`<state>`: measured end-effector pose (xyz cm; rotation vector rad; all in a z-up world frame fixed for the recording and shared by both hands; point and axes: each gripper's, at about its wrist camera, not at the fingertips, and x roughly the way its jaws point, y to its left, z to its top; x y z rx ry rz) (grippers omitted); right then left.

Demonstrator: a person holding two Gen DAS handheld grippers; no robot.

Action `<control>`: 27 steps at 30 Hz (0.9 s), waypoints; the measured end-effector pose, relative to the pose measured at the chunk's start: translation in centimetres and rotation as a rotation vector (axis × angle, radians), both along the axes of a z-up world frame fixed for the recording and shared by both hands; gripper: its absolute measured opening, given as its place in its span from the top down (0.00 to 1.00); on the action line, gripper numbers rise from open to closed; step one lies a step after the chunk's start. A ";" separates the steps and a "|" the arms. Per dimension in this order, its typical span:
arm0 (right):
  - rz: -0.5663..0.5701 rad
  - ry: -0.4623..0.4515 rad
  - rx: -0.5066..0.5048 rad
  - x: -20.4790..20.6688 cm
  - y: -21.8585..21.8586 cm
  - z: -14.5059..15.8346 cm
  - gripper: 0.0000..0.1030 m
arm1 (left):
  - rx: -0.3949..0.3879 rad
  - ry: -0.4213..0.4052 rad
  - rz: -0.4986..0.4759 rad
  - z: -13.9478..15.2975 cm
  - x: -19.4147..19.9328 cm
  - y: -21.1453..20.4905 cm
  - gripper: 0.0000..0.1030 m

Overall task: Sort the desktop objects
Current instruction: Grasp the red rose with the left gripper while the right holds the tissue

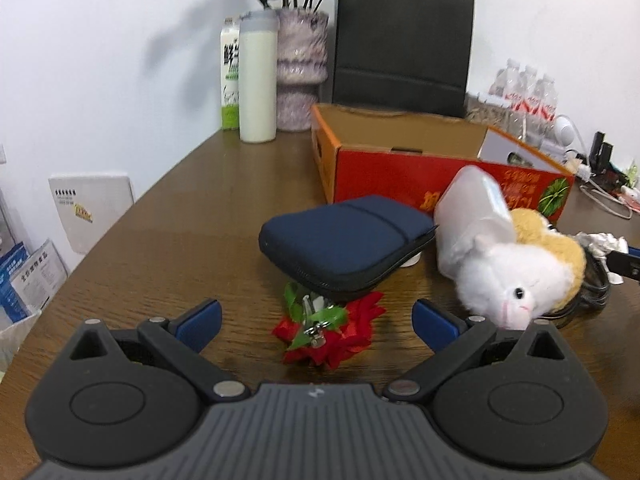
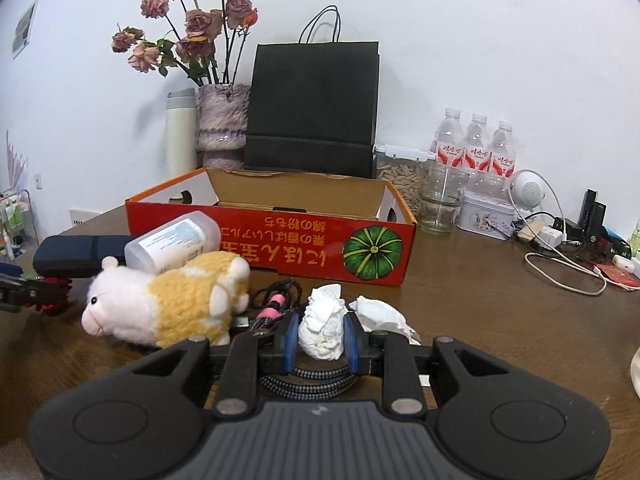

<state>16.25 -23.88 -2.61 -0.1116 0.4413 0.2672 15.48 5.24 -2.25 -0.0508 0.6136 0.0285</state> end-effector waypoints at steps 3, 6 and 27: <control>0.000 0.006 -0.001 0.1 0.0 -0.2 0.78 | -0.025 0.001 0.001 -0.3 0.2 0.2 0.00; 0.002 0.012 0.006 0.1 -0.1 -0.2 0.78 | -0.024 0.002 0.004 -0.5 0.3 0.2 0.00; 0.022 -0.005 0.010 -1.2 0.2 0.1 0.78 | -0.025 -0.014 -0.017 -0.2 -2.1 -1.2 0.65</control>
